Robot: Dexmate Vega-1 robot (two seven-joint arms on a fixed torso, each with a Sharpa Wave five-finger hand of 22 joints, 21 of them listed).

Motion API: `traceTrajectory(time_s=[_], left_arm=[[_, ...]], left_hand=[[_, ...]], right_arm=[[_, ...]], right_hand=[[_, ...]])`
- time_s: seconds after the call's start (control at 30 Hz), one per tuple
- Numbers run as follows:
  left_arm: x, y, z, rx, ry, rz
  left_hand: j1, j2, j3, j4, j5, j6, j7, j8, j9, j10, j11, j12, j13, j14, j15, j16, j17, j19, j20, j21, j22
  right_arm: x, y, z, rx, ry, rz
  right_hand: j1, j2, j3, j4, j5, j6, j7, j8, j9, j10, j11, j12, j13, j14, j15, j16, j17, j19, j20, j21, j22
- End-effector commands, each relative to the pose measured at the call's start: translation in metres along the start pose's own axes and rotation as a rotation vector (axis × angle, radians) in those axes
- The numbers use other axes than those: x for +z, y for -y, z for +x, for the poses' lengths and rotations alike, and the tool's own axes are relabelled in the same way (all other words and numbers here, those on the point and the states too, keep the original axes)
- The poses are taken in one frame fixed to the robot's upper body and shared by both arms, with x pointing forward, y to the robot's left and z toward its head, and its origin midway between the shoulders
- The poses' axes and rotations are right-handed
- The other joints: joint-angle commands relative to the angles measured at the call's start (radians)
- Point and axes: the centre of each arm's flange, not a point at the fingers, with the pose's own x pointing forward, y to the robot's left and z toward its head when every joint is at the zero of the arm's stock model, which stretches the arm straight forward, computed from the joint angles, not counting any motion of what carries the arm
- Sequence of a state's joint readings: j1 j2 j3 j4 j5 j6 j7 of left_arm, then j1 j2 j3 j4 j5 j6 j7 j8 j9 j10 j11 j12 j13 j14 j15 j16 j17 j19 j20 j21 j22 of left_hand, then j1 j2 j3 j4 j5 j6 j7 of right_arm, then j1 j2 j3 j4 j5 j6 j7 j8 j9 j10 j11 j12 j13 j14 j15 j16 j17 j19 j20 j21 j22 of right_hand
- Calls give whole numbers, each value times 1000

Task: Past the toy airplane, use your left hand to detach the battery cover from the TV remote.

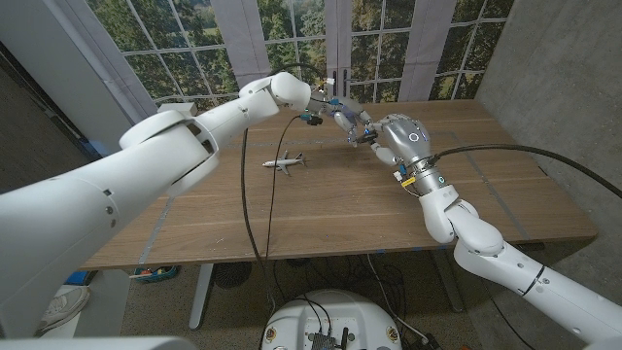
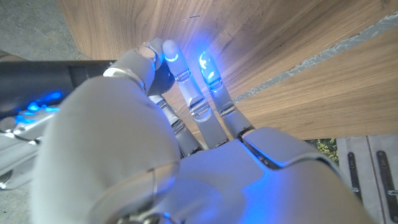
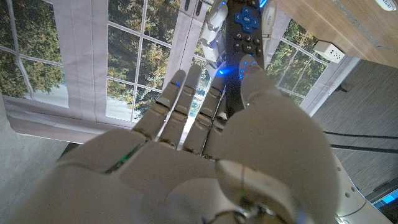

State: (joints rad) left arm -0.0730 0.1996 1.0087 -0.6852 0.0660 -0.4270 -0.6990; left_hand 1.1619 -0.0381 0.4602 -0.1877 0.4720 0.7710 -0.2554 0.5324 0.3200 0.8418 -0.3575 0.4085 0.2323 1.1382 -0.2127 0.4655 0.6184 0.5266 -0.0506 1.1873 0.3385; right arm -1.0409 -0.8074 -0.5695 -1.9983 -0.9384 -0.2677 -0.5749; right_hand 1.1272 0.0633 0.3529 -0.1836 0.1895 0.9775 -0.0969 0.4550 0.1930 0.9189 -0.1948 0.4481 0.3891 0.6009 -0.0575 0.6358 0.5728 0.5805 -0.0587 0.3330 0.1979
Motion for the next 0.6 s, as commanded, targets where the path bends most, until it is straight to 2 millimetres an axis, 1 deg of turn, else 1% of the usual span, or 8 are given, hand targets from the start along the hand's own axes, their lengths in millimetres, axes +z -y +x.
traceTrajectory(time_s=[0.03, 0.17, 0.27, 0.6], left_arm=[[1, 6, 1, -14, -9, -17], [3, 7, 1, -15, -12, -16], [4, 8, 1, -15, -16, -17], [7, 12, 0, -17, -30, -19]], left_hand=[[1, 14, 21, 14, 4, 256, 262, -2, 3, 401, 182, -6, 371, 5, -25, -6, 3, -8, -51, 8, -3], [1, 13, 22, 13, 5, 256, 263, -5, 2, 403, 181, -8, 371, 5, -25, -7, 5, -9, -52, 13, -7], [0, 13, 23, 13, 5, 256, 262, -5, 5, 404, 181, -8, 374, 5, -25, -8, 6, -11, -51, 16, -10], [0, 12, 25, 13, 6, 259, 263, -10, 9, 404, 181, -16, 375, 6, -25, -13, 11, -17, -51, 31, -23]], right_arm=[[2, 3, -5, -54, 9, 72], [1, 4, -7, -72, 12, 82], [-1, 5, -9, -90, 12, 89], [-3, 7, -12, -104, 13, 131]], right_hand=[[17, -9, -8, 3, 5, 156, -56, 8, 5, 19, -3, 14, 13, 22, -177, 14, 16, 5, 12, 7, 5], [30, -24, -12, 2, 5, 158, -53, 19, 16, 28, -3, 21, 23, 27, -177, 15, 24, 5, 14, 10, 5], [42, -34, -15, 3, 5, 156, -44, 30, 29, 41, -2, 32, 35, 34, -178, 19, 36, 5, 15, 12, 6], [71, -53, -19, 5, 9, 169, -33, 64, 54, 59, -1, 52, 61, 46, -178, 20, 58, 5, 10, 19, 6]])
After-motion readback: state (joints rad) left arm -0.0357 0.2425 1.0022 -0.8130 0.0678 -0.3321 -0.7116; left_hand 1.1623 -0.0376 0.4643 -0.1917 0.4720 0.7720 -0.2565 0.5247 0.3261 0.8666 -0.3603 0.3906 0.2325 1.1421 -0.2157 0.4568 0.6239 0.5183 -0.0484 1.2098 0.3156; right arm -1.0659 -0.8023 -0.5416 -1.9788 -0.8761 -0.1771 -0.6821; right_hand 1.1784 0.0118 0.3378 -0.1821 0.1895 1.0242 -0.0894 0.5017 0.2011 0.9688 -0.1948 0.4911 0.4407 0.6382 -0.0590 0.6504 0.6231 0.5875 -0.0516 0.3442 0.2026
